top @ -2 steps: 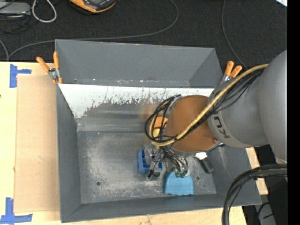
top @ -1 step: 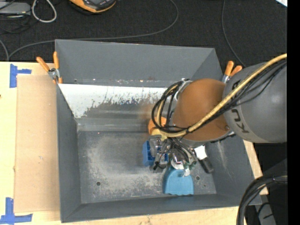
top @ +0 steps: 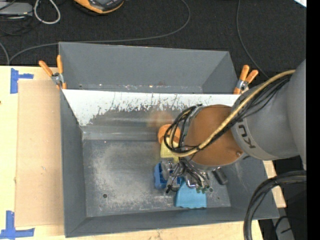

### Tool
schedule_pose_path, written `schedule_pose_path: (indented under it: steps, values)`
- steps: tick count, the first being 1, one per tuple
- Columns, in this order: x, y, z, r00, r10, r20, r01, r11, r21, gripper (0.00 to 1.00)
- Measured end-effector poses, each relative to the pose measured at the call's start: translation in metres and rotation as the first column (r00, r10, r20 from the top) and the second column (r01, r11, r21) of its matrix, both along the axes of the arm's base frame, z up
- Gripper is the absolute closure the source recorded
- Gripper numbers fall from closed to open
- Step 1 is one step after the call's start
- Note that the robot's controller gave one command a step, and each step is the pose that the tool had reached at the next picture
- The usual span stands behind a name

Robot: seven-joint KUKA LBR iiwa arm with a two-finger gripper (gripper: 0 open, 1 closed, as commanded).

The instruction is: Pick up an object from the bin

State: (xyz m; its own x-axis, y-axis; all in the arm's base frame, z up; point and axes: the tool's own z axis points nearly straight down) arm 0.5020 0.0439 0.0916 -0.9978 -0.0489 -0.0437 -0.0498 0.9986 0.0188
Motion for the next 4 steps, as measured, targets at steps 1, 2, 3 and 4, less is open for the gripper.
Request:
schedule_pose_path:
  steps: [1,2,3,4]
  values:
    - [0.007,0.022,0.081,0.999,-0.028,0.019,0.028,1.000,0.005,1.00]
    - [0.000,0.003,-0.002,1.000,0.001,-0.004,-0.001,1.000,0.000,1.00]
    - [-0.001,0.005,0.013,1.000,-0.002,-0.020,0.001,1.000,-0.002,1.00]
    - [0.012,0.021,0.043,1.000,0.027,-0.006,-0.027,1.000,-0.004,1.00]
